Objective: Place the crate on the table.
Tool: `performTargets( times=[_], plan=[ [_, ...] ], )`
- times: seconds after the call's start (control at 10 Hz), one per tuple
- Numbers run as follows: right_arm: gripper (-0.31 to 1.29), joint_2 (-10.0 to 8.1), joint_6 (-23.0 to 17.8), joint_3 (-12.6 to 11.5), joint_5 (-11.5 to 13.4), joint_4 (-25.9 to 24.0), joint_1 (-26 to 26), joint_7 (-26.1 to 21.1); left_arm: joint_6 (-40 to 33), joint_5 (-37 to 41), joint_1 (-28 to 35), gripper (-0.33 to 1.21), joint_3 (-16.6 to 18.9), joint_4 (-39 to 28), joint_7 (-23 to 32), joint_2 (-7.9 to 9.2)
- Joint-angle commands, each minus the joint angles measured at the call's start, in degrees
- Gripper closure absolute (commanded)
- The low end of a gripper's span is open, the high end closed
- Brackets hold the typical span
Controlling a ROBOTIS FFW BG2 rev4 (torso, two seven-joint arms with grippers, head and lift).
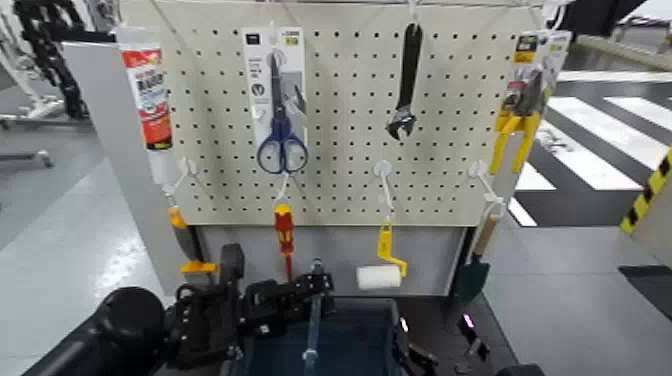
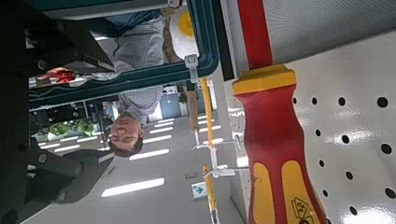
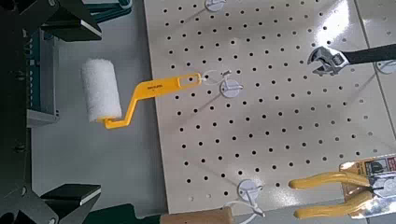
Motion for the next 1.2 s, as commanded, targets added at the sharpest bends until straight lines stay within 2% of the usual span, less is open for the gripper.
performTargets(
  times=[0.1,0.4,0.6,0.9,1.2],
  plan=[
    [0.15,0.09,0.0,-0.12,-0.1,-0.06,0.12,-0.01,-0.63,-1.88,3.33,0.25,5.13,-5.64,5.4,-0.28],
    [0.15,0.09,0.09,-0.21,-0.1,-0.24,0.29,-0.01,-2.3,-1.88,10.98,0.23,13.57,-16.98,20.69,-0.9],
    [0.15,0.0,0.27,-0.21,-0.27,-0.24,0.29,0.08,-4.06,-4.35,15.81,0.23,17.61,-24.36,26.49,-2.13],
    [0.15,0.09,0.53,-0.21,-0.27,-0.5,0.38,0.08,-7.4,-17.88,23.72,0.23,24.12,-38.25,32.65,-4.42],
    [0.15,0.09,0.71,-0.38,-0.27,-0.77,0.56,0.08,-11.44,-29.92,28.82,0.23,25.61,-46.42,36.25,-5.38]
  ],
)
